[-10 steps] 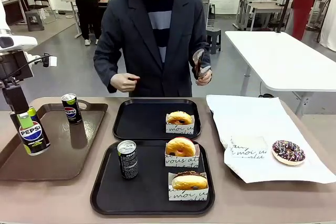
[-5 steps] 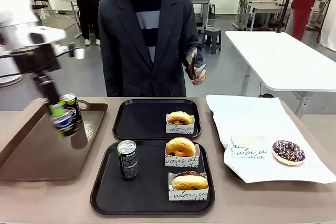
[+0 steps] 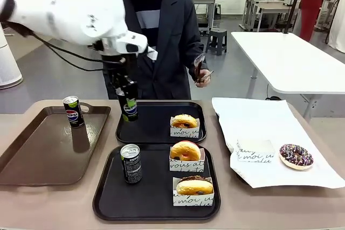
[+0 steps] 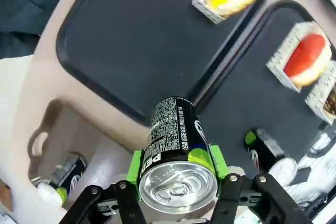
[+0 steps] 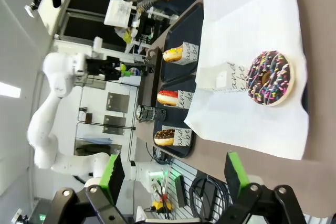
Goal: Set up donuts and drinks on trays.
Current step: Pick up one Pepsi coke from the Handle tray and place it on the Flat Tray without a Pepsi coke.
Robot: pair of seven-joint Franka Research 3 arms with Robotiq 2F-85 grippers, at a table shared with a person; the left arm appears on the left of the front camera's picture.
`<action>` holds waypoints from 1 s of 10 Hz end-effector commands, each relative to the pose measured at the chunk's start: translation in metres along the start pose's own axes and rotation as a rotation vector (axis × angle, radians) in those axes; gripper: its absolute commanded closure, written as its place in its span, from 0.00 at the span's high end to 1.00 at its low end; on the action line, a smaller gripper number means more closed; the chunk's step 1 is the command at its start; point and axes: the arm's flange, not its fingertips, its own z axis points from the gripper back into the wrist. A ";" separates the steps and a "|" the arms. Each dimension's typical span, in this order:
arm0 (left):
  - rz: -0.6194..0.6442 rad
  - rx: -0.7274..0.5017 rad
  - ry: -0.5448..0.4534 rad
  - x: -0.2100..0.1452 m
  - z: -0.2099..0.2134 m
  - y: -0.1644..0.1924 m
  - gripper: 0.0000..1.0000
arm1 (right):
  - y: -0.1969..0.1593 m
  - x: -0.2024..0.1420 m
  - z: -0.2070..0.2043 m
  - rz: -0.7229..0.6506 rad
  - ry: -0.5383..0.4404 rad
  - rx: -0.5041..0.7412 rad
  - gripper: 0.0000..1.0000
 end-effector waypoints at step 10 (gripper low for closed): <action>0.013 0.014 0.011 0.022 -0.009 0.004 0.59 | 0.001 0.003 0.000 0.019 -0.019 0.027 1.00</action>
